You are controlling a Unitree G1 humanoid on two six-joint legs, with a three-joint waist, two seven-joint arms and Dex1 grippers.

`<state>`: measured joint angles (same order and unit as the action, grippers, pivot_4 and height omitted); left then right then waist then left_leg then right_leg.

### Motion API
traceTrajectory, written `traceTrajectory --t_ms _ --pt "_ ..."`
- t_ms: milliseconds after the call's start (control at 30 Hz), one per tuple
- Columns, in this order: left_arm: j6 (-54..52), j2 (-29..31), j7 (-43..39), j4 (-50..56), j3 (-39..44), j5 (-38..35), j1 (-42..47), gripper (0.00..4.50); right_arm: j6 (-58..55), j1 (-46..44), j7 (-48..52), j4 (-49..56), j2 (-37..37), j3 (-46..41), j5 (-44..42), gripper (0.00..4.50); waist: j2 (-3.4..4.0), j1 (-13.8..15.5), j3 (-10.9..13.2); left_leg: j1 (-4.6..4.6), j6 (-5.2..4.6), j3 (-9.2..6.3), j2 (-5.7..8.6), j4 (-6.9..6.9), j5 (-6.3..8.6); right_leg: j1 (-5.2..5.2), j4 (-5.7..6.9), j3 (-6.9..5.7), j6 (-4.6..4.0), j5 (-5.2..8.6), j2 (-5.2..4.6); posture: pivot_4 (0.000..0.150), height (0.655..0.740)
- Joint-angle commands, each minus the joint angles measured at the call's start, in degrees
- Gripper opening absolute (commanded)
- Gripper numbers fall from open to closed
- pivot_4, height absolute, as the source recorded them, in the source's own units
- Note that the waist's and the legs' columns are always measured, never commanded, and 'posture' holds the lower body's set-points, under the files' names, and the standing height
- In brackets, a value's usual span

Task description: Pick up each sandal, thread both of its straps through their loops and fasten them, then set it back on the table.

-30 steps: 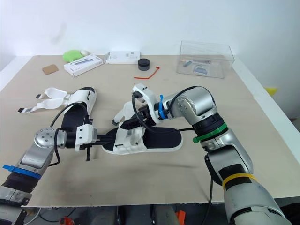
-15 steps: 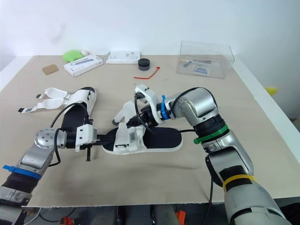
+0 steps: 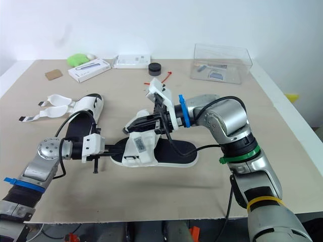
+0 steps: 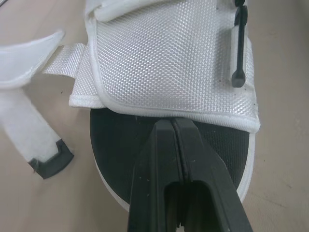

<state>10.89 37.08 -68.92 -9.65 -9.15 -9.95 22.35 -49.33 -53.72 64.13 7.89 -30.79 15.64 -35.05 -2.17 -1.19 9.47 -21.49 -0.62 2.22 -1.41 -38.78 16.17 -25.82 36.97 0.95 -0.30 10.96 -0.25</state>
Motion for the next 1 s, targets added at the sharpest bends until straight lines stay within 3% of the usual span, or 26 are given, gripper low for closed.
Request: traceTrajectory --t_ms 33,200,400,533,567,733,800,1000 --pt "-0.98 0.23 -0.82 -0.59 -1.40 1.01 -0.75 0.00 6.46 2.48 2.79 6.89 -1.58 -2.61 0.21 0.05 -0.01 0.01 0.00 0.01 0.00 0.01 0.00 0.00 0.00 0.00 0.00 0.00 0.00 0.00 0.00 0.150 0.7400" --pt "-1.10 0.18 -1.12 -0.90 -1.45 1.04 -0.42 0.00 14.30 6.77 6.52 14.04 -3.77 -2.41 1.16 0.05 0.00 0.01 0.00 0.02 0.00 0.00 0.00 0.00 0.00 0.00 0.00 -0.01 0.01 0.01 0.01 0.150 0.7400" --pt "-0.67 0.15 -1.46 -1.80 -1.69 1.27 0.10 0.00 10.51 9.47 10.18 18.60 -8.62 -1.45 -2.16 0.05 0.00 0.01 0.00 0.07 0.01 0.03 0.02 -0.02 0.00 0.03 0.01 -0.02 0.03 0.02 0.00 0.150 0.7400" --pt "-0.28 0.14 -1.79 -2.43 -1.79 1.43 0.42 0.00 6.44 10.09 10.69 20.11 -10.12 -2.14 -6.03 1.48 0.00 0.01 0.00 0.17 0.01 0.00 0.00 -0.02 -0.01 0.12 0.01 -0.02 0.08 0.08 0.02 0.150 0.7400" --pt "-0.18 0.14 -1.88 -2.61 -1.81 1.48 0.54 0.00 5.39 10.25 10.69 20.49 -10.45 -2.42 -7.03 2.14 0.00 0.01 0.00 0.18 0.01 0.00 0.00 -0.02 -0.01 0.12 0.02 -0.01 0.08 0.09 0.03 0.150 0.7400" --pt "0.25 -0.14 -2.11 -3.71 -1.91 1.76 1.42 0.00 -6.15 12.38 11.31 22.48 -15.94 -6.94 -19.31 4.43 -0.01 0.19 0.00 0.20 0.01 -0.03 -0.01 -0.02 -0.01 0.17 0.02 0.00 0.07 0.10 0.03 0.150 0.7400" --pt "0.37 -0.26 -2.03 -3.95 -2.03 1.76 1.64 0.00 -11.43 13.41 11.29 21.14 -18.96 -9.69 -24.93 4.43 -0.01 0.17 0.00 0.24 0.02 -0.08 0.04 -0.02 -0.01 0.26 0.01 -0.04 0.03 0.08 -0.05 0.150 0.7400" --pt "0.20 -0.51 -1.72 -3.53 -2.14 1.42 1.22 0.00 -21.21 16.91 -0.35 14.08 -20.47 -6.52 -19.60 4.43 -0.10 0.12 -0.06 0.46 0.01 -0.08 0.08 -0.02 -0.01 0.49 -0.02 -0.03 0.23 0.17 -0.12 0.150 0.7400"
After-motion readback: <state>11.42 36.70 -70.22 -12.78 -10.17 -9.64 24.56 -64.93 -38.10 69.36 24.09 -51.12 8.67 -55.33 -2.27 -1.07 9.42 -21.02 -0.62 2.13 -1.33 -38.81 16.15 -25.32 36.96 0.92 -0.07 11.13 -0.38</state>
